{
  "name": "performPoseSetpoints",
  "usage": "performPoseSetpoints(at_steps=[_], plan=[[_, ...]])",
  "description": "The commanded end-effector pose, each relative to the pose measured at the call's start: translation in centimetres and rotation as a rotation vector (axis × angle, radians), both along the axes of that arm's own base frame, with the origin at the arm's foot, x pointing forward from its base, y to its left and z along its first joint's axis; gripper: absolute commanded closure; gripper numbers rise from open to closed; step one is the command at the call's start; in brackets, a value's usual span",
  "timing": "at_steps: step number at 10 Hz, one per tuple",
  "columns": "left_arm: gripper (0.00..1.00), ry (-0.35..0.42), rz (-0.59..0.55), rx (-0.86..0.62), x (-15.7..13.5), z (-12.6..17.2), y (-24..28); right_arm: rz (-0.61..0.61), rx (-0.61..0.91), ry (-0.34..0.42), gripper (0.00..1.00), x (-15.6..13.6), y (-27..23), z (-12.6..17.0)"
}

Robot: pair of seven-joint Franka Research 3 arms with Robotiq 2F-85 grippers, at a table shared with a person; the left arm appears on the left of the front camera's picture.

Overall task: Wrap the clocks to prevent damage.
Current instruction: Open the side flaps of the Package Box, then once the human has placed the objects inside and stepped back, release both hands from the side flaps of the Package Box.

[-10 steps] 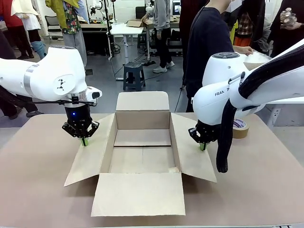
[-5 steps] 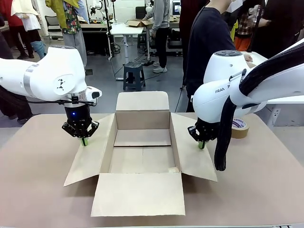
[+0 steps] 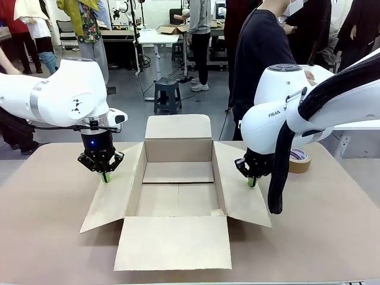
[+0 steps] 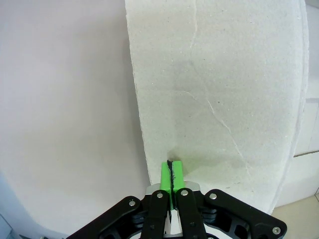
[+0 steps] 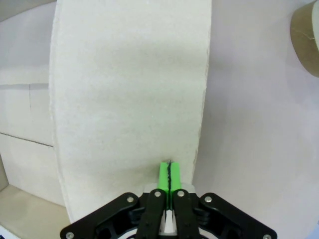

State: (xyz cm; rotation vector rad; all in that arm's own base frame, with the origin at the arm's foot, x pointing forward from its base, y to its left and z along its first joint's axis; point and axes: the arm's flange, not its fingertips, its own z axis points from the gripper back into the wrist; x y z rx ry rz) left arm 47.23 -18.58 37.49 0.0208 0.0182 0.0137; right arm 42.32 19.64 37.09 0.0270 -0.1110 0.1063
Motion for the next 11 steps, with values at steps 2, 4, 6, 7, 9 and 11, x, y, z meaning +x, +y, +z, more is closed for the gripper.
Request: performPoseSetpoints(at_steps=[2,4,6,7,9,11], plan=[[1.00,0.000,-0.005,-0.001,-0.01,-0.04,-0.02,-0.010,-0.010,0.002,0.99,0.04,-0.02,-0.32],[1.00,0.000,-0.005,-0.001,-0.01,-0.04,-0.02,-0.010,-0.010,0.002,0.99,0.04,-0.02,-0.32],[1.00,0.000,-0.005,-0.001,-0.01,-0.04,-0.02,-0.010,-0.010,0.002,0.99,0.04,-0.02,-0.32],[1.00,0.000,-0.005,-0.001,-0.01,-0.04,-0.02,-0.010,-0.010,0.002,0.99,0.04,-0.02,-0.32],[1.00,0.000,-0.005,-0.001,-0.01,-0.04,-0.02,-0.010,-0.010,0.002,0.99,0.04,-0.02,-0.32],[1.00,0.000,-0.005,-0.001,-0.01,-0.04,-0.02,-0.010,-0.010,0.002,0.99,0.04,-0.02,-0.32]])
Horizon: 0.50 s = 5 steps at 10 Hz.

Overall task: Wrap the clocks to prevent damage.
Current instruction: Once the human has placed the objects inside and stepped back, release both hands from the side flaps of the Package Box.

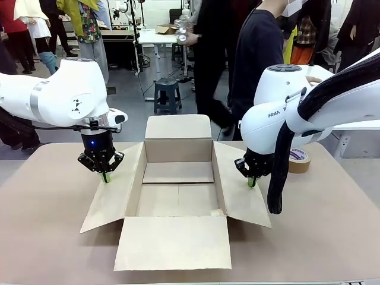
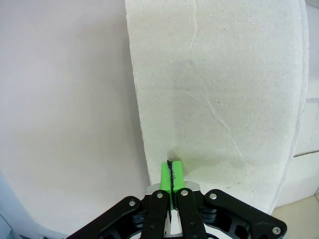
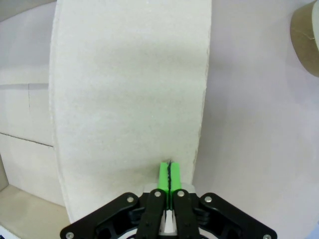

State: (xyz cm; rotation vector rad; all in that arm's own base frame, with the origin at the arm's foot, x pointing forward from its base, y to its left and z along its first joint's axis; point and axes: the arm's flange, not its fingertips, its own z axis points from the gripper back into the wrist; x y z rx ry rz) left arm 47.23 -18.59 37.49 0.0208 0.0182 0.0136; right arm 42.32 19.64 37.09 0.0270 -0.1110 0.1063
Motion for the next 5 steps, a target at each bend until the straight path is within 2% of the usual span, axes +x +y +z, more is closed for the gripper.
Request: performPoseSetpoints(at_steps=[1,5], plan=[[1.00,0.000,-0.005,-0.001,-0.01,-0.04,-0.02,-0.010,-0.010,0.002,0.99,0.04,-0.02,-0.31],[1.00,0.000,-0.005,-0.001,-0.01,-0.04,-0.02,-0.010,-0.010,0.002,0.99,0.04,-0.02,-0.31]])
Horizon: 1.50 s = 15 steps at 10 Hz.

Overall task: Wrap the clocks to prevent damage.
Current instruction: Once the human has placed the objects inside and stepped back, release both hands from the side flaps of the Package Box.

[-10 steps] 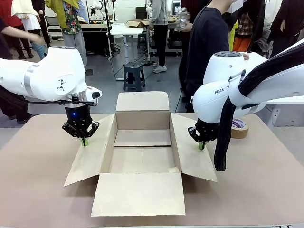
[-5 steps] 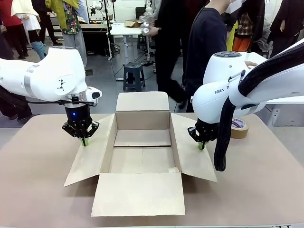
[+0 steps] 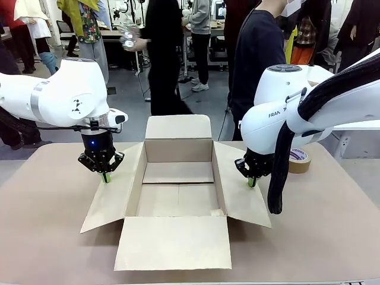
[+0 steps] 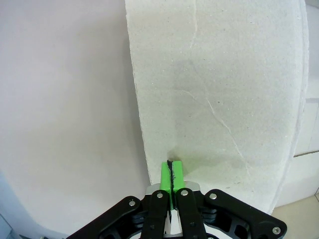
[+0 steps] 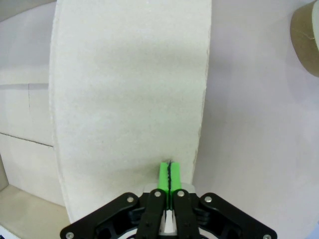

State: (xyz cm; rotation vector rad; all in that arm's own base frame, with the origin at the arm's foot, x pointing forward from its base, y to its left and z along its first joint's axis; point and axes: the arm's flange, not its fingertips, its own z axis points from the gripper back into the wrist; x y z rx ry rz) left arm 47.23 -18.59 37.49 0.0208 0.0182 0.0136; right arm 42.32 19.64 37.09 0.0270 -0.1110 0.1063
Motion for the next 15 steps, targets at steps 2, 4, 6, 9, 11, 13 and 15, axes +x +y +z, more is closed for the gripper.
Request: performPoseSetpoints(at_steps=[2,4,6,9,11,13,15], plan=[[1.00,0.000,-0.005,-0.001,-0.01,-0.04,-0.02,-0.010,-0.010,0.002,0.99,0.04,-0.02,-0.31],[1.00,0.000,-0.005,-0.001,-0.01,-0.04,-0.02,-0.010,-0.010,0.002,0.99,0.04,-0.02,-0.31],[1.00,0.000,-0.005,-0.001,-0.01,-0.04,-0.02,-0.010,-0.010,0.002,0.99,0.04,-0.02,-0.31],[1.00,0.000,-0.005,-0.001,-0.01,-0.04,-0.02,-0.010,-0.010,0.002,0.99,0.04,-0.02,-0.31],[1.00,0.000,-0.005,-0.001,-0.01,-0.04,-0.02,-0.010,-0.010,0.002,0.99,0.04,-0.02,-0.31],[1.00,0.000,-0.005,-0.001,-0.01,-0.04,-0.02,-0.010,-0.010,0.002,0.99,0.04,-0.02,-0.31],[1.00,0.000,-0.005,-0.001,-0.01,-0.04,-0.02,-0.010,-0.010,0.002,0.99,0.04,-0.02,-0.31]])
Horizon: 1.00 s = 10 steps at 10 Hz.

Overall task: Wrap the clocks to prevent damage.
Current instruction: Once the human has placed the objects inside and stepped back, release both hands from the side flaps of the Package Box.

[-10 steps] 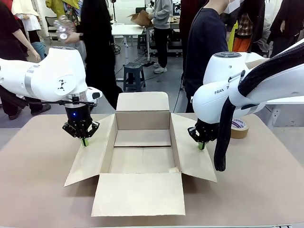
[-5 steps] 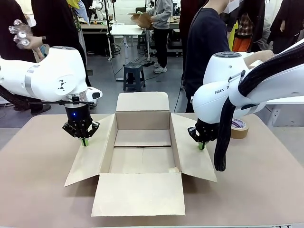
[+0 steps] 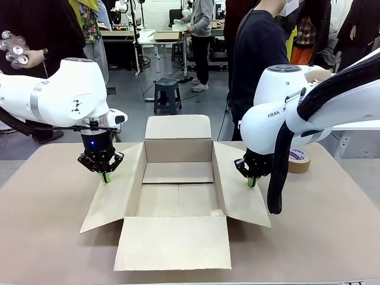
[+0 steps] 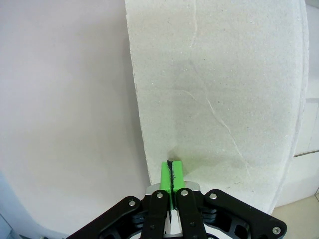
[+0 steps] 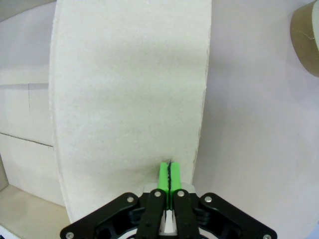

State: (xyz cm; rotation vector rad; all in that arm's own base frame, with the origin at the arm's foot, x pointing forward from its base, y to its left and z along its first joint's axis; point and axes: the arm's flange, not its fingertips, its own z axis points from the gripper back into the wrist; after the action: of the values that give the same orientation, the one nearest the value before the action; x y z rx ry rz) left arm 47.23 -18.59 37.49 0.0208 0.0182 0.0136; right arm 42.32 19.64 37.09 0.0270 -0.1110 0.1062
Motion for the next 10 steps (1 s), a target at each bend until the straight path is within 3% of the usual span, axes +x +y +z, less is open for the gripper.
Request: performPoseSetpoints(at_steps=[1,10], plan=[[1.00,0.000,-0.005,-0.001,-0.01,-0.04,-0.02,-0.010,-0.010,0.002,0.99,0.04,-0.02,-0.31],[1.00,0.000,-0.005,-0.001,-0.01,-0.04,-0.02,-0.010,-0.010,0.002,0.99,0.04,-0.02,-0.31]])
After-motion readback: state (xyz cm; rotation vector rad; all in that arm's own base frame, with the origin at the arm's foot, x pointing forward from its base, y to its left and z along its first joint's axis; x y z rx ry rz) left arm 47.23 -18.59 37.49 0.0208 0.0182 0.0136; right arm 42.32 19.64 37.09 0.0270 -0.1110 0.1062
